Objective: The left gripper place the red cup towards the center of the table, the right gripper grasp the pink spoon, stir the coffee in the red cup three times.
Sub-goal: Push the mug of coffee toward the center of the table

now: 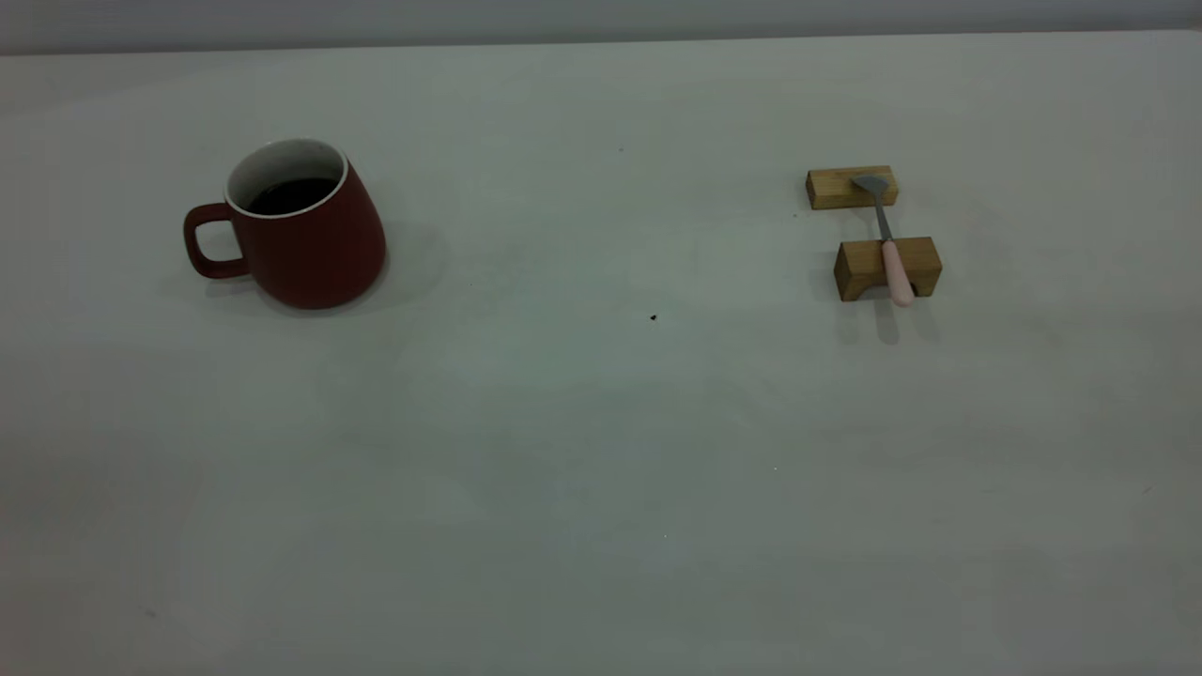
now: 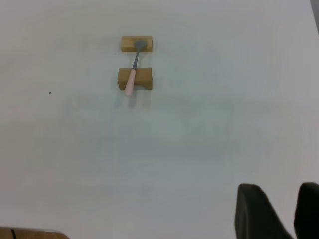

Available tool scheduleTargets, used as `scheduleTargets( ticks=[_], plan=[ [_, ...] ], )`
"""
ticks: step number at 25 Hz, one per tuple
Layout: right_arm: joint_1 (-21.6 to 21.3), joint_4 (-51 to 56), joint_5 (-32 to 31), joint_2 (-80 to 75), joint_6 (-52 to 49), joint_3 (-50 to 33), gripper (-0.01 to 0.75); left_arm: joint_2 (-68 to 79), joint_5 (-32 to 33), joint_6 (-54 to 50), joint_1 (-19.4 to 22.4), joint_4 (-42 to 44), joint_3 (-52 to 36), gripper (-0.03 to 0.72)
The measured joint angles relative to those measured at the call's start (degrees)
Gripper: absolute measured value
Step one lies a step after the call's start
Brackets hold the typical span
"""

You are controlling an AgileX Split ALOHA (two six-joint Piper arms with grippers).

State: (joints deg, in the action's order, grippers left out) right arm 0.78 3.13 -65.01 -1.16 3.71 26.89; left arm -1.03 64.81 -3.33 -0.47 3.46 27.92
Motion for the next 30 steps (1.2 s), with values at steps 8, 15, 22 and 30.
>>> scheduleTargets(
  ticks=[8, 15, 22, 30],
  plan=[
    [0.0, 0.0, 0.0, 0.0, 0.0, 0.0, 0.237, 17.4, -5.8, 0.0, 0.0, 1.3, 2.7, 0.571],
    [0.0, 0.0, 0.0, 0.0, 0.0, 0.0, 0.237, 47.1, -18.7, 10.5, 0.0, 2.6, 10.7, 0.622],
    [0.0, 0.0, 0.0, 0.0, 0.0, 0.0, 0.237, 74.8, -23.5, 23.6, 0.0, -0.2, 22.2, 0.633],
    [0.0, 0.0, 0.0, 0.0, 0.0, 0.0, 0.237, 100.8, -24.2, 38.2, -1.1, -3.8, 38.4, 0.633]
  ],
)
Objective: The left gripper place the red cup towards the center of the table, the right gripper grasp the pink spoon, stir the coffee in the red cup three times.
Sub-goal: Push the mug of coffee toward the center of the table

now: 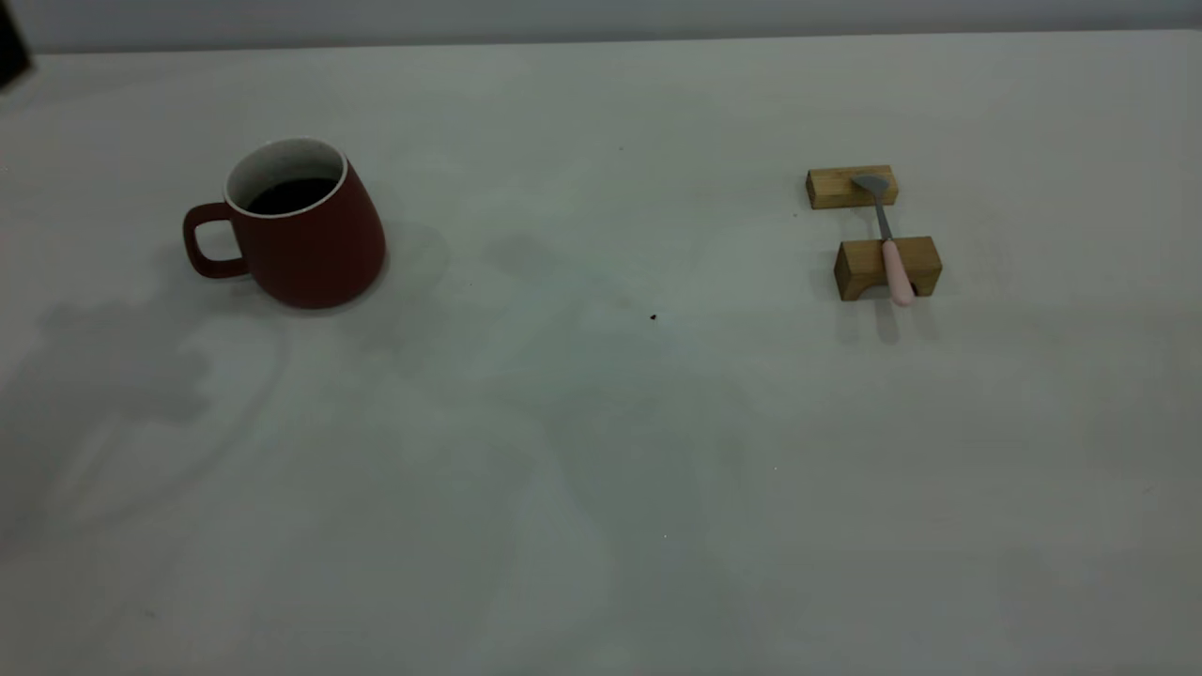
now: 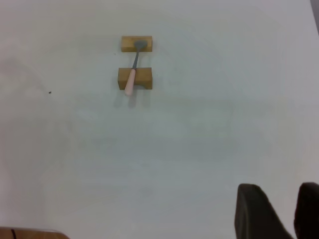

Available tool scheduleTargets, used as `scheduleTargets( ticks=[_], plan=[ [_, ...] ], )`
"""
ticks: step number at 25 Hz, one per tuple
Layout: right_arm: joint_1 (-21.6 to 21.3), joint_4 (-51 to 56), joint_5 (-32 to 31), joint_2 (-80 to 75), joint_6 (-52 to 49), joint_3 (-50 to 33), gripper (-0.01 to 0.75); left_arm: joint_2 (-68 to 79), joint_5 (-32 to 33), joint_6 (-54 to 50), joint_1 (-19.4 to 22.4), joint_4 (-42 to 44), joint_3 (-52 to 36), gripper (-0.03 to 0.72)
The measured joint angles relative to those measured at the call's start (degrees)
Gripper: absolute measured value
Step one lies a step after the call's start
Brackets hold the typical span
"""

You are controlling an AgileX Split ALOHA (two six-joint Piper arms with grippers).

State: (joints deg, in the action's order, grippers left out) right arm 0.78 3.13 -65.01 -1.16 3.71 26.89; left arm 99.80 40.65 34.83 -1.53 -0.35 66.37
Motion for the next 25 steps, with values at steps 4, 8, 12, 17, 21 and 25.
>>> scheduleTargets(
  ticks=[4, 8, 12, 17, 21, 25],
  plan=[
    [0.0, 0.0, 0.0, 0.0, 0.0, 0.0, 0.237, 9.3, -0.7, 5.4, -1.0, 0.3, 6.0, 0.632],
    [0.0, 0.0, 0.0, 0.0, 0.0, 0.0, 0.237, 17.1, -1.0, 11.8, -2.4, 0.3, 11.1, 0.626],
    [0.0, 0.0, 0.0, 0.0, 0.0, 0.0, 0.237, 22.3, -1.1, 16.3, -3.4, 1.5, 13.6, 0.615],
    [0.0, 0.0, 0.0, 0.0, 0.0, 0.0, 0.237, 25.7, -2.4, 17.2, -3.6, 6.1, 14.0, 0.592],
    [0.0, 0.1, 0.0, 0.0, 0.0, 0.0, 0.237, 27.9, -4.9, 17.2, -3.7, 6.7, 14.0, 0.586],
    [0.0, 0.1, 0.0, 0.0, 0.0, 0.0, 0.237, 29.9, -7.8, 17.2, -3.7, 6.8, 14.1, 0.585]
  ],
)
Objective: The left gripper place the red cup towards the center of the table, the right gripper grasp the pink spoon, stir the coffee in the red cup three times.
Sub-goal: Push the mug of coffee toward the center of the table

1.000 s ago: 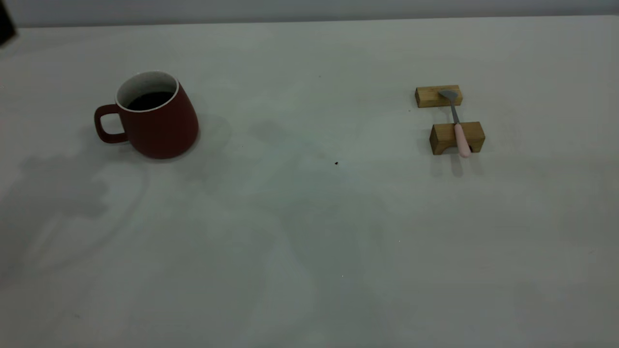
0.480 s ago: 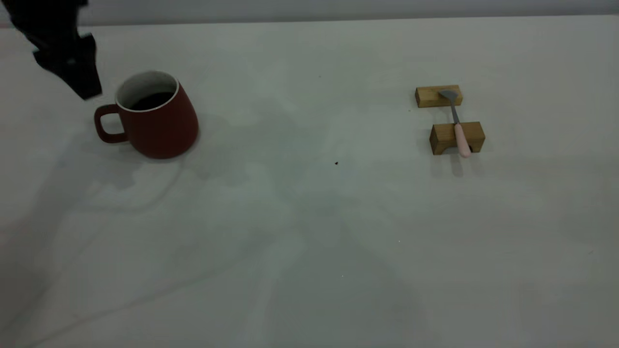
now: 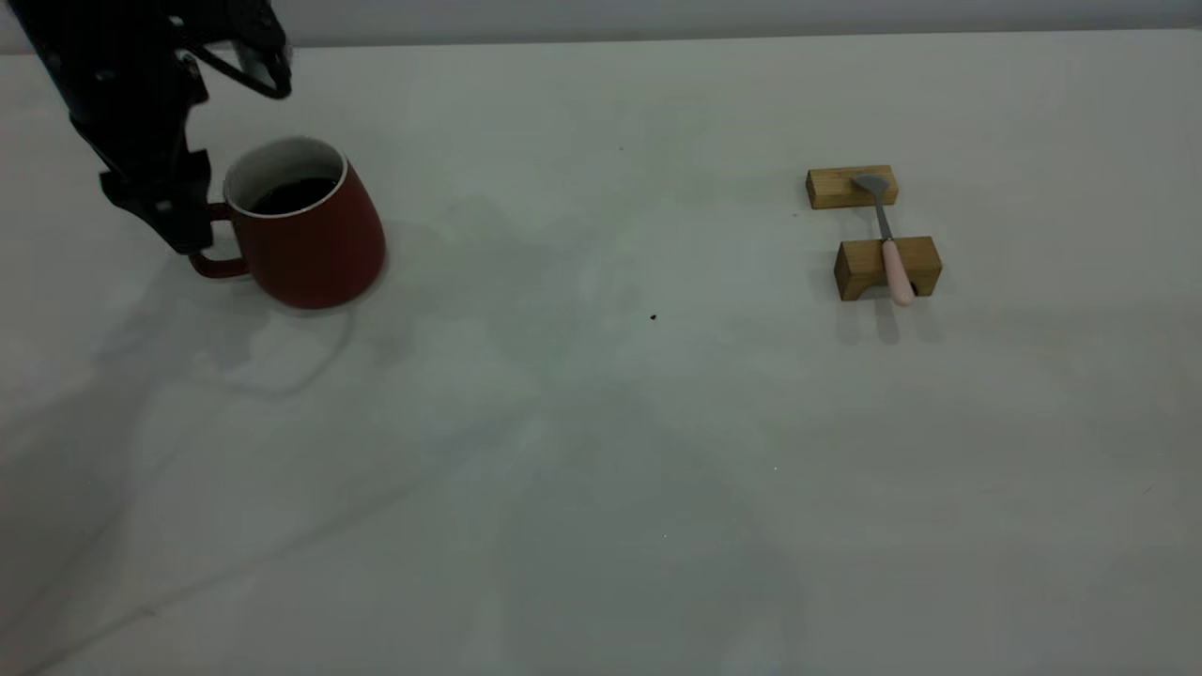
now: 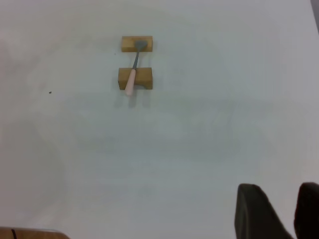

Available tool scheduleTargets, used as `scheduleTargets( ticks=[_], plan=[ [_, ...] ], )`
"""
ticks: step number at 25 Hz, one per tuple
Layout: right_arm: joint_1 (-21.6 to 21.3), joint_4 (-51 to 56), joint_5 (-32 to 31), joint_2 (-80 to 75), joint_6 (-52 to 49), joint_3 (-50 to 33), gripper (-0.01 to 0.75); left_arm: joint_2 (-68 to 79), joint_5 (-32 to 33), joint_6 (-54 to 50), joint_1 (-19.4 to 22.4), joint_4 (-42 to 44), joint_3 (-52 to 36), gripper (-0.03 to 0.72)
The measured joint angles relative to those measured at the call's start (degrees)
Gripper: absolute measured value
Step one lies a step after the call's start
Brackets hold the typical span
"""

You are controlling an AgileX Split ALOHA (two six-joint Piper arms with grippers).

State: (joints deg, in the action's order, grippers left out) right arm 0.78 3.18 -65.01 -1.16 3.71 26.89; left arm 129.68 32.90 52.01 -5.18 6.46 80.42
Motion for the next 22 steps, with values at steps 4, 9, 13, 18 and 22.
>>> scheduleTargets(
  ticks=[4, 9, 13, 18, 22],
  plan=[
    [0.0, 0.0, 0.0, 0.0, 0.0, 0.0, 0.237, 1.0, -2.2, 0.9, -0.3, 0.0, 0.0, 0.585],
    [0.0, 0.0, 0.0, 0.0, 0.0, 0.0, 0.237, 1.5, -3.8, 2.7, -2.7, 0.5, 0.0, 0.585],
    [0.0, 0.0, 0.0, 0.0, 0.0, 0.0, 0.237, 1.9, -4.7, 2.7, -4.9, 0.9, 0.1, 0.585],
    [0.0, 0.0, 0.0, 0.0, 0.0, 0.0, 0.237, 2.4, -5.9, 2.7, -8.7, 0.9, 0.1, 0.585],
    [0.0, 0.0, 0.0, 0.0, 0.0, 0.0, 0.237, 2.5, -7.4, 2.1, -12.3, 0.9, 0.1, 0.585]
  ],
)
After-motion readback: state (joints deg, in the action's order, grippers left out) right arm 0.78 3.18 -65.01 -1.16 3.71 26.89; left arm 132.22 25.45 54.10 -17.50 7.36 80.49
